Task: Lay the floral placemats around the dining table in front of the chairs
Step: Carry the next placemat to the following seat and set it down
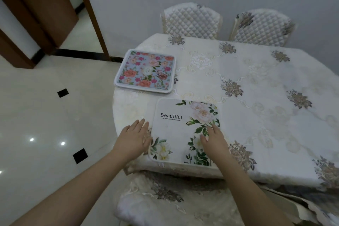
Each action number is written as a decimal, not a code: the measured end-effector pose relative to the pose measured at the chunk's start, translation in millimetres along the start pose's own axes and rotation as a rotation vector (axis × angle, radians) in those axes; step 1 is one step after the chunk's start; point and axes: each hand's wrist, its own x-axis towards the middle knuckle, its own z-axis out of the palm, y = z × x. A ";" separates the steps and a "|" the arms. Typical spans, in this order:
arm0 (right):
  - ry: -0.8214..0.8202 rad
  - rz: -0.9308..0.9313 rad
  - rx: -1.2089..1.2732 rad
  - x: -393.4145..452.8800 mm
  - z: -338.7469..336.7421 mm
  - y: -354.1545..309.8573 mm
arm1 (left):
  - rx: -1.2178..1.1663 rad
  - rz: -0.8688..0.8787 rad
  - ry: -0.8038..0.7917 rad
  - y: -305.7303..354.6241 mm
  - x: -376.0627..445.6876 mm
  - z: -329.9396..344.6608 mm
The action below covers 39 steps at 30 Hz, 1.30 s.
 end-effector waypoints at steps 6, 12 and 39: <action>0.055 -0.151 -0.004 -45.1 -3.7 -82.4 | -0.002 0.016 0.105 -47.9 -38.7 -38.2; 0.135 -0.208 -0.059 -107.5 9.2 -171.5 | 0.031 0.039 0.225 -110.6 -93.4 -69.0; 0.194 -0.361 -0.235 -117.7 63.1 -360.2 | 0.049 0.012 0.253 -244.8 -112.3 -125.7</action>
